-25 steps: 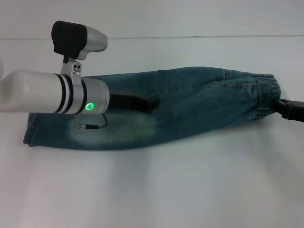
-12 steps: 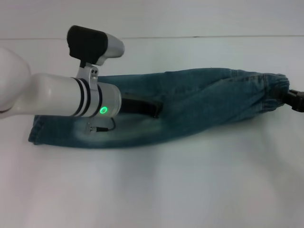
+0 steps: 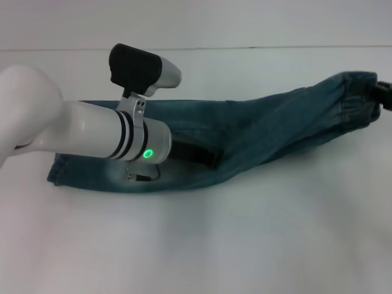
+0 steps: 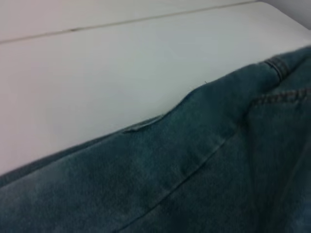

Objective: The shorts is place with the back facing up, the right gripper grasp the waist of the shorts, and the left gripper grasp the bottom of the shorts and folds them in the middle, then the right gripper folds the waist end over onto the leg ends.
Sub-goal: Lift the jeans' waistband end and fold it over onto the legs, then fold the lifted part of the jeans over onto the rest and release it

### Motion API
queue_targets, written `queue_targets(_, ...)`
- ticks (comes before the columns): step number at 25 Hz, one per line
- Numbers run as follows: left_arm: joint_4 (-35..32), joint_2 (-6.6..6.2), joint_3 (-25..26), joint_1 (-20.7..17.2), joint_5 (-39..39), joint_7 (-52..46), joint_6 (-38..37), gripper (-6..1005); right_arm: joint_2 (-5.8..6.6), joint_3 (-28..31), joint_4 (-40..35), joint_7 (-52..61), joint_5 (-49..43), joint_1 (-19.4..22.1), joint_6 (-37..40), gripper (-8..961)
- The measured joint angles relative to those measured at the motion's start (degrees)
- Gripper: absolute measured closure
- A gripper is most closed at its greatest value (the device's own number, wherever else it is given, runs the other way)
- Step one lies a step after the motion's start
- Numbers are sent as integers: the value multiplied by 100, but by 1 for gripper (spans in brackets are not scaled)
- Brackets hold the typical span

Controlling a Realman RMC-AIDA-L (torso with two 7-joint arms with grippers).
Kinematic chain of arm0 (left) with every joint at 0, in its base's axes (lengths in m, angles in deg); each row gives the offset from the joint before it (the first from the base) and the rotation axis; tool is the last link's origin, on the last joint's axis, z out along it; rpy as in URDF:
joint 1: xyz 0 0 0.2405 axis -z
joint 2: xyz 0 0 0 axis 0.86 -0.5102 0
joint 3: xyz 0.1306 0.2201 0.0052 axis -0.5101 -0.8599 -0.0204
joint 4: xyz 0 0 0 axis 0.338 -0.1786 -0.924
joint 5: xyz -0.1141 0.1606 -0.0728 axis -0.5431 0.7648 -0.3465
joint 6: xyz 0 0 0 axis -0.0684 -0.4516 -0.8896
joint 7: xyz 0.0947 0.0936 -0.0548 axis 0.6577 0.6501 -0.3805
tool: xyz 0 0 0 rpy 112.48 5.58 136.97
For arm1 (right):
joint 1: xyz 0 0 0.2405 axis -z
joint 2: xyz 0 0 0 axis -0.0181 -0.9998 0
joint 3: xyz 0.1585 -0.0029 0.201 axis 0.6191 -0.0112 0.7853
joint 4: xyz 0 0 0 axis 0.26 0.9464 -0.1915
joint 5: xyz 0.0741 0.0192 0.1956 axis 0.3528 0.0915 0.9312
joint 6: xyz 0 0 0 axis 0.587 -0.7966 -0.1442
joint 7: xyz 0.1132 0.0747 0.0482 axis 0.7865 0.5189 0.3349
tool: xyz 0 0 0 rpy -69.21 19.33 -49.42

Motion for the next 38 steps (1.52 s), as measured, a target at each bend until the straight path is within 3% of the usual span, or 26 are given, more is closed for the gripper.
queue_targets(11,5,0,-74,-62,-967,733,-812,957,12,-655,-732,621,1,-514,76,801)
queue_targets(21,119,0,-112,-255,-1447,1057,-905,945,6,-1400,-853,902,-11,-1035,33,788)
queue_targets(24,13,-6,143,-472,-1435,1060,-600,942,2,-1597,-804,919,-18,-1117,-44,784)
queue_targets(28,-358,-23,1014,-930,-1330,1171,233,937,3,-2128,-723,1063,-8,-1195,-333,779)
queue_targets(38,-762,-12,2482,-1462,-1315,1793,606,753,-20,-3175,-575,1445,4,-1596,-898,767)
